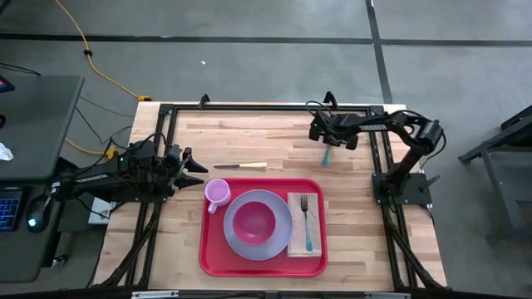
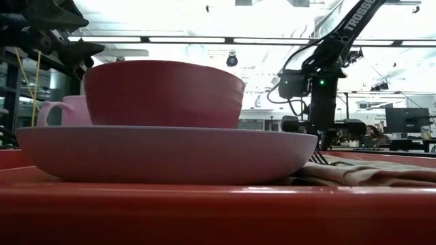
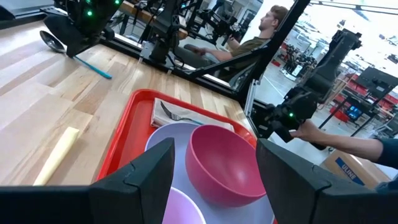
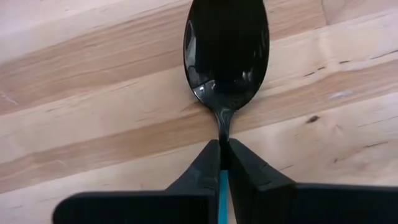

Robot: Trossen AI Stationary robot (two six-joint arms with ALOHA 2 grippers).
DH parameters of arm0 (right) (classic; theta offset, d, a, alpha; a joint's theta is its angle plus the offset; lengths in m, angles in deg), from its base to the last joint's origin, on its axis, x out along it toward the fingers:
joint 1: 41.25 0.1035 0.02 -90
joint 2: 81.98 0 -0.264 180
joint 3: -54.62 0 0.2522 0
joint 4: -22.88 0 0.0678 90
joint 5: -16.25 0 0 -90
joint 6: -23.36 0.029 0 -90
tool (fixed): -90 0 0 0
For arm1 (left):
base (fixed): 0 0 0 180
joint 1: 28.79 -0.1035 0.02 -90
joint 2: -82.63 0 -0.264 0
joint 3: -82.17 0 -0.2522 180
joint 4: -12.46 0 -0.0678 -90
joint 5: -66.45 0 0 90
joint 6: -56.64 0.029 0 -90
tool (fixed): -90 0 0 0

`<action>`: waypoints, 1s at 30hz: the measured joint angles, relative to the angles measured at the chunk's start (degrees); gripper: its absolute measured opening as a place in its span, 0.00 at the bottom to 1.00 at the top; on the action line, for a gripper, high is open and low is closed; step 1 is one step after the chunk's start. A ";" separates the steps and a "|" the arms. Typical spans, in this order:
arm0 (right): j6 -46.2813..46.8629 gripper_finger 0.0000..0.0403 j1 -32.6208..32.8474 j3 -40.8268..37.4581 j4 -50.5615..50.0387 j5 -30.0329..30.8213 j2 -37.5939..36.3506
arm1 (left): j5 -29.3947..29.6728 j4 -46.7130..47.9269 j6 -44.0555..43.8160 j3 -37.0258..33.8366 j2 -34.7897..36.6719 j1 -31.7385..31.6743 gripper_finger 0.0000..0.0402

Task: Set up tray
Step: Put the blue spoon on the brown napkin to the left of the blue fork

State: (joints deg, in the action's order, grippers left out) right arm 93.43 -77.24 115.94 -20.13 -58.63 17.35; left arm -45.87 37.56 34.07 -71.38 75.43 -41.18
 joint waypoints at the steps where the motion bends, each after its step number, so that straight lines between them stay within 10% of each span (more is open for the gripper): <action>1: -0.01 0.01 0.17 0.29 -0.46 -0.02 0.08 | 0.02 -0.02 0.00 0.00 -0.01 0.00 0.64; 30: -5.71 0.00 6.21 25.47 -30.51 -1.57 0.41 | -2.78 0.76 -0.21 0.00 -0.01 0.00 0.64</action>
State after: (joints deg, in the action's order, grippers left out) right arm 87.72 -71.03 141.40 -50.64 -60.20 17.77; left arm -48.65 38.32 33.86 -71.38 75.43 -41.18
